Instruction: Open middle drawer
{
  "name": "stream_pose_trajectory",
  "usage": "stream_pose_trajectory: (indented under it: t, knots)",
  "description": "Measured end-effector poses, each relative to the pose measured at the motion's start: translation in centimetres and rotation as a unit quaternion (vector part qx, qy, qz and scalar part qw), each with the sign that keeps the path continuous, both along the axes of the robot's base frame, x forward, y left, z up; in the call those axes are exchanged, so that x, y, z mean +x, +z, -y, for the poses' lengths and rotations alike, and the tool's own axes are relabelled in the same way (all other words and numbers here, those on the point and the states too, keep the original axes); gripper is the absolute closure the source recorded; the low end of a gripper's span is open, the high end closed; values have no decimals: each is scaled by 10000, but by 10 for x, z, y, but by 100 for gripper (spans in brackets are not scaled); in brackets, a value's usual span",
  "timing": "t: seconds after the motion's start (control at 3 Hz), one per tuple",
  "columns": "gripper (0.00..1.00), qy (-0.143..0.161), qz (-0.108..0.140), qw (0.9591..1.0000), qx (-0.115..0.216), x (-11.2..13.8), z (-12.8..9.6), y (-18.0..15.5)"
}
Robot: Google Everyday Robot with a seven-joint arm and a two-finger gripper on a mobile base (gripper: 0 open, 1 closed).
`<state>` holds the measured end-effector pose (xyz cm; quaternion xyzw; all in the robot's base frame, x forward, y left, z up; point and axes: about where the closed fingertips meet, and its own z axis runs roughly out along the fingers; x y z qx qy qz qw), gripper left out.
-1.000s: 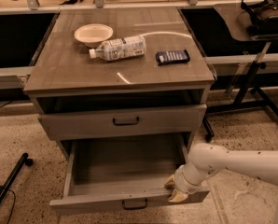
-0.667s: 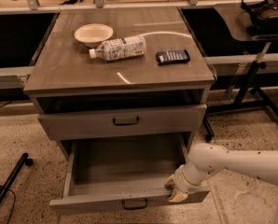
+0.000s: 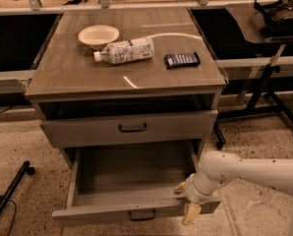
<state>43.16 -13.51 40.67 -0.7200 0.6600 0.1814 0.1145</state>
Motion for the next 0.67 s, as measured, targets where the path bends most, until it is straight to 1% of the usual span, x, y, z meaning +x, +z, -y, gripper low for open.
stream_pose_trajectory:
  t: [0.33,0.67]
  knots:
    - [0,0,0,10000,0,0,0,0]
    - [0,36,1,10000,7,1,0,2]
